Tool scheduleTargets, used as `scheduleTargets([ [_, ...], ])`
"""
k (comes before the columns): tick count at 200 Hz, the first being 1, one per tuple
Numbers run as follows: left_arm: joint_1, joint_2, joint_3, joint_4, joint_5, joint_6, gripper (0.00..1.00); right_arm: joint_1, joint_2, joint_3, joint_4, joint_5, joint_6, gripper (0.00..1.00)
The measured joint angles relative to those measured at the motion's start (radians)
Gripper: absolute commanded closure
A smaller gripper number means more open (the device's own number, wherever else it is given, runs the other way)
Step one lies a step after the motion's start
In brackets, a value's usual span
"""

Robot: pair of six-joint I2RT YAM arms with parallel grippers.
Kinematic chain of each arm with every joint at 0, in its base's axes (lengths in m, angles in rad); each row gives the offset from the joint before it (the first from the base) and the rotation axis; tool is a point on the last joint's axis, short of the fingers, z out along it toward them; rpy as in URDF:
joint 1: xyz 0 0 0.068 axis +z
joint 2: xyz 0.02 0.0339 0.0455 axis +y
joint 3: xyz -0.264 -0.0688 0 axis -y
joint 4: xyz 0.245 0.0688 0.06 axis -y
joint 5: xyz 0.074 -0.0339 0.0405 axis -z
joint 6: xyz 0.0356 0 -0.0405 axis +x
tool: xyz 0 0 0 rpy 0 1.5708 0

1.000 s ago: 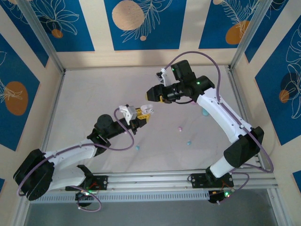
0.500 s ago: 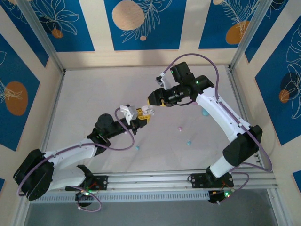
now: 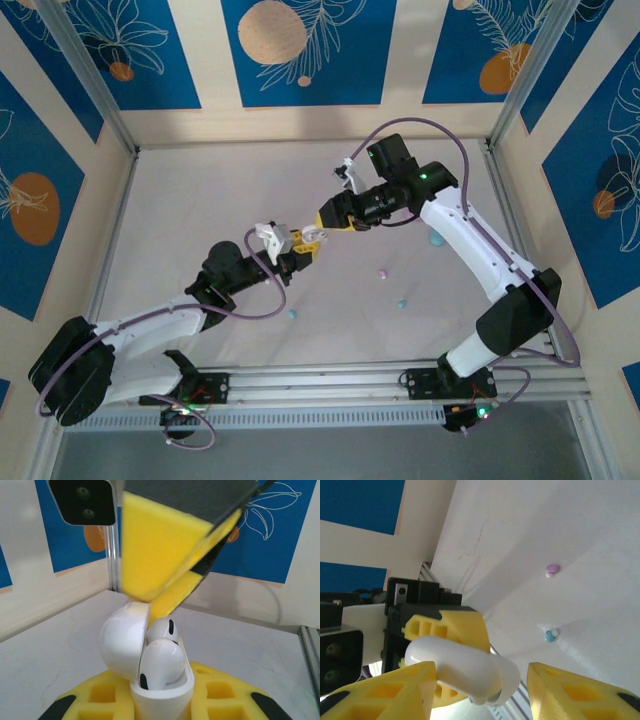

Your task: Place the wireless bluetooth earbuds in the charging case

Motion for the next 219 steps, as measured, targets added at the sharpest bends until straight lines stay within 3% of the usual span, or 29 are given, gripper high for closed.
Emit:
scheduleTargets([
  [53,0.000,0.000,0.000,0.004,-0.019,0.000,1.00,-0.010,-0.030,-0.035,-0.004,-0.003,0.001,0.48],
  [108,0.000,-0.019,0.000,0.002,0.007,0.000,1.00,-0.089,-0.109,-0.101,0.098,0.011,0.080,0.44],
  [177,0.000,-0.017,0.026,-0.016,0.070,0.016,1.00,-0.026,0.113,0.072,0.029,0.000,0.047,0.41],
  [219,-0.002,-0.017,0.026,-0.029,0.065,0.023,1.00,-0.012,0.122,0.077,-0.021,-0.027,-0.004,0.43],
])
